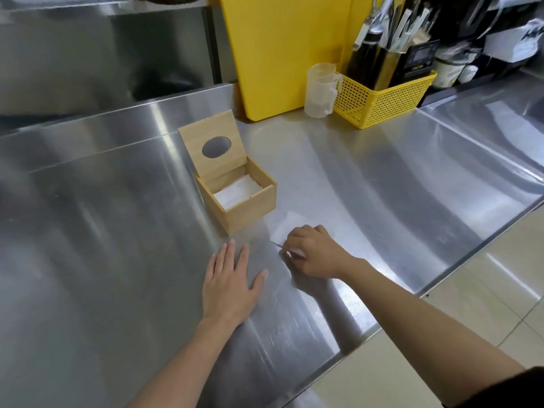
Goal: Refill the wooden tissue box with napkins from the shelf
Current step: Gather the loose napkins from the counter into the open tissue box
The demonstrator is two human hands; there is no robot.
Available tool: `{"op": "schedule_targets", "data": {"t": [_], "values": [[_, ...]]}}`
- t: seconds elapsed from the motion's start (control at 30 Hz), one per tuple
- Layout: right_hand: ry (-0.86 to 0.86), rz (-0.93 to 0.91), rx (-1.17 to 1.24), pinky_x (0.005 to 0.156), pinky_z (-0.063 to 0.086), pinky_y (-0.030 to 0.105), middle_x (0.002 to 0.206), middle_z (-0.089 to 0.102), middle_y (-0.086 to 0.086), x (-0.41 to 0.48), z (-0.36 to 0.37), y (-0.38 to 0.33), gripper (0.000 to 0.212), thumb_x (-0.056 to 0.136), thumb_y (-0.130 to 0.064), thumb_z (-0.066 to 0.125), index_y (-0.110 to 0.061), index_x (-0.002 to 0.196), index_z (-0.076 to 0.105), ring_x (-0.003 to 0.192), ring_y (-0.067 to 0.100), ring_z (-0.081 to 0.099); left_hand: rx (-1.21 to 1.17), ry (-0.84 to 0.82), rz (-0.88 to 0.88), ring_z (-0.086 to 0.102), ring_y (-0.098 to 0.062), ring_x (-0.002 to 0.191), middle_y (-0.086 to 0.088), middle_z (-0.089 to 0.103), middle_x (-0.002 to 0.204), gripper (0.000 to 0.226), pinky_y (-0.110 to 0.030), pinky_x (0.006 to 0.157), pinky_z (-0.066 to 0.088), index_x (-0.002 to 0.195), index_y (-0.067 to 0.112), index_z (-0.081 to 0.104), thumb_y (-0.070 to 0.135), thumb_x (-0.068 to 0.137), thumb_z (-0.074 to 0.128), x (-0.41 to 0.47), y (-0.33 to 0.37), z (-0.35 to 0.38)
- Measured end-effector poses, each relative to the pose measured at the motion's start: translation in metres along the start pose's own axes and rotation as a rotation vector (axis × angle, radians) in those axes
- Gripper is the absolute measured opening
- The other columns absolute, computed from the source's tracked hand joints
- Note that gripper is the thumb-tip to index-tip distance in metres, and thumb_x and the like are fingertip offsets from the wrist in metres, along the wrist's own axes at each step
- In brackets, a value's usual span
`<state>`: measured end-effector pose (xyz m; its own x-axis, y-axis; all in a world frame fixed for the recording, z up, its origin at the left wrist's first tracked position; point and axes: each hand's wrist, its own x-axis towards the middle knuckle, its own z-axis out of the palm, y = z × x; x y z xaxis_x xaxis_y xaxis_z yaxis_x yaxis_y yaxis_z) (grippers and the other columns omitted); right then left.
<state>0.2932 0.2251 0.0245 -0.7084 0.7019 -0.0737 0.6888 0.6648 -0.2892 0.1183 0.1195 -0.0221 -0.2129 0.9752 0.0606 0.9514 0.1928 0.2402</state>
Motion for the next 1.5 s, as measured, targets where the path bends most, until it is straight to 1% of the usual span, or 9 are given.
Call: {"op": "schedule_targets", "data": {"t": [0.17,0.33,0.53,0.63,0.73,0.8,0.93,1.3,1.5], "values": [[0.081,0.099,-0.3,0.076,0.033,0.037,0.09,0.06,0.012,0.0,0.003,-0.003,0.025,0.081,-0.029,0.058,-0.004,0.085,0.057,0.087,0.031,0.056,0.001,0.038,-0.052,0.018,-0.023,0.142,-0.01,0.025,0.154,0.067,-0.036,0.116,0.007,0.142,0.016,0.027,0.058,0.09,0.028,0.006,-0.016,-0.008],[0.144,0.002,-0.474,0.043,0.038,0.024,0.043,0.051,0.004,0.0,0.0,-0.019,0.027,0.039,-0.003,0.073,-0.011,0.045,0.048,0.037,0.024,0.047,-0.008,0.029,-0.087,0.019,-0.022,0.141,-0.01,0.027,0.153,0.067,-0.036,0.116,0.008,0.142,0.014,0.027,0.056,0.09,0.028,0.01,-0.023,-0.01],[-0.042,0.016,-0.1,0.06,0.031,0.033,0.085,0.063,0.017,0.014,-0.019,-0.017,0.014,0.082,-0.01,0.048,-0.014,0.076,0.036,0.069,0.033,0.052,-0.051,0.037,-0.131,0.024,-0.025,0.139,-0.012,0.033,0.15,0.061,-0.037,0.115,0.016,0.138,0.01,0.034,0.05,0.092,0.035,0.019,-0.032,-0.015],[-0.154,0.001,0.122,0.065,0.044,0.039,0.089,0.063,0.014,0.023,-0.046,-0.02,0.017,0.082,-0.003,0.048,-0.012,0.096,0.047,0.073,0.03,0.051,-0.067,0.054,-0.158,0.027,-0.026,0.138,-0.013,0.035,0.148,0.058,-0.038,0.113,0.02,0.134,0.007,0.039,0.047,0.092,0.038,0.026,-0.038,-0.019],[-0.207,-0.038,0.2,0.055,0.04,0.022,0.078,0.058,0.005,0.04,-0.073,-0.022,0.021,0.079,-0.002,0.047,-0.012,0.097,0.052,0.069,0.024,0.047,-0.061,0.044,-0.178,0.025,-0.025,0.139,-0.012,0.033,0.15,0.06,-0.037,0.114,0.02,0.136,0.007,0.036,0.048,0.093,0.034,0.032,-0.045,-0.02],[-0.23,-0.086,0.19,0.054,0.036,0.019,0.072,0.052,0.005,0.057,-0.087,-0.024,0.009,0.079,-0.004,0.049,-0.01,0.086,0.051,0.068,0.024,0.044,-0.066,0.04,-0.184,0.024,-0.024,0.14,-0.011,0.031,0.151,0.061,-0.036,0.114,0.019,0.138,0.007,0.034,0.049,0.093,0.034,0.035,-0.048,-0.02],[-0.256,-0.159,0.161,0.067,0.041,0.041,0.089,0.057,0.022,0.101,-0.103,-0.029,0.012,0.086,-0.009,0.053,0.002,0.087,0.053,0.081,0.034,0.051,-0.073,0.05,-0.208,0.027,-0.025,0.139,-0.012,0.034,0.149,0.06,-0.037,0.114,0.019,0.137,0.006,0.036,0.047,0.092,0.038,0.044,-0.055,-0.022],[-0.353,-0.162,-0.052,0.066,0.034,0.032,0.084,0.053,0.011,0.185,-0.08,-0.04,0.015,0.087,-0.003,0.043,-0.009,0.078,0.053,0.082,0.028,0.048,0.034,0.074,-0.244,0.039,-0.026,0.132,-0.01,0.045,0.143,0.06,-0.04,0.112,0.025,0.131,0.01,0.046,0.051,0.087,0.046,0.053,-0.081,-0.023],[-0.36,-0.234,-0.225,0.074,0.041,0.032,0.116,0.062,0.016,0.198,-0.054,-0.042,0.03,0.091,-0.003,0.04,-0.008,0.116,0.056,0.101,0.033,0.057,0.046,0.093,-0.255,0.044,-0.027,0.129,-0.009,0.049,0.139,0.058,-0.041,0.109,0.029,0.128,0.011,0.049,0.051,0.085,0.049,0.053,-0.081,-0.022]]}}
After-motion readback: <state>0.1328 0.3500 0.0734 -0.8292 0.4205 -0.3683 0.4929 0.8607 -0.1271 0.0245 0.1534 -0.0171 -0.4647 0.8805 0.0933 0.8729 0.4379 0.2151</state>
